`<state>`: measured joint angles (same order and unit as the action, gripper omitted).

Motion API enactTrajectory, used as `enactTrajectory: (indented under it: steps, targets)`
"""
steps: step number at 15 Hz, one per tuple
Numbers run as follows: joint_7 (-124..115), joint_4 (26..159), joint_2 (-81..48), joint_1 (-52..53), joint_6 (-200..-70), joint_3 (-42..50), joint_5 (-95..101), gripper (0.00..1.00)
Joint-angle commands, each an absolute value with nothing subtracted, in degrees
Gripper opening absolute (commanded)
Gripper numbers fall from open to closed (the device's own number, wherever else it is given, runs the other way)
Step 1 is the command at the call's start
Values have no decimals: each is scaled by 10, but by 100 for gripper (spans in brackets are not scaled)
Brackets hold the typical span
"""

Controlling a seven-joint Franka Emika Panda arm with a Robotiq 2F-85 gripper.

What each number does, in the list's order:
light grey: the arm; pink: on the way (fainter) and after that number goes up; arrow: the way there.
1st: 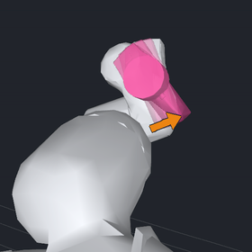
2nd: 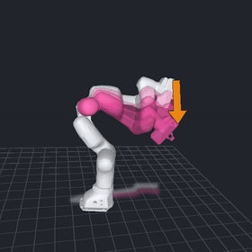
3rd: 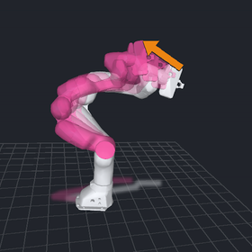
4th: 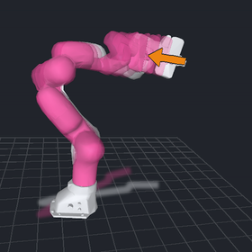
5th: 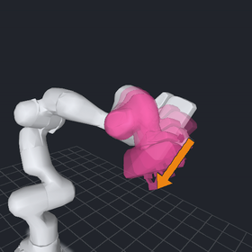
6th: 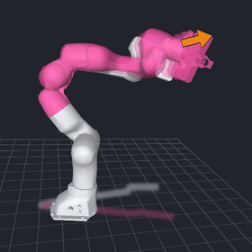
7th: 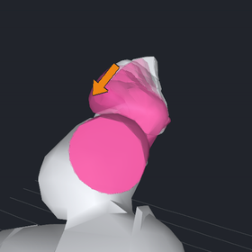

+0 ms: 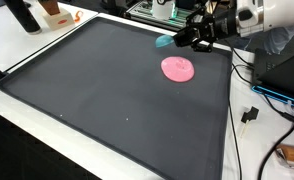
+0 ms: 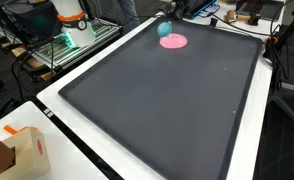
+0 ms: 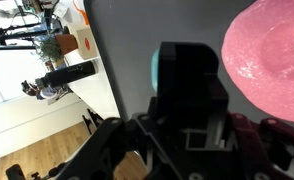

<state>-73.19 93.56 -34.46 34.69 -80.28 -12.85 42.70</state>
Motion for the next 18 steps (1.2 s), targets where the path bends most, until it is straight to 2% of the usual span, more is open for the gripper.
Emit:
enactTrajectory:
  steps: [1,7,18]
  targets:
    - [-682,952,-334,335,-845,-130,438,26]
    - [-630,964,-322,321,-895,-129,429,26]
    - [-579,992,-269,296,-906,-136,400,26]
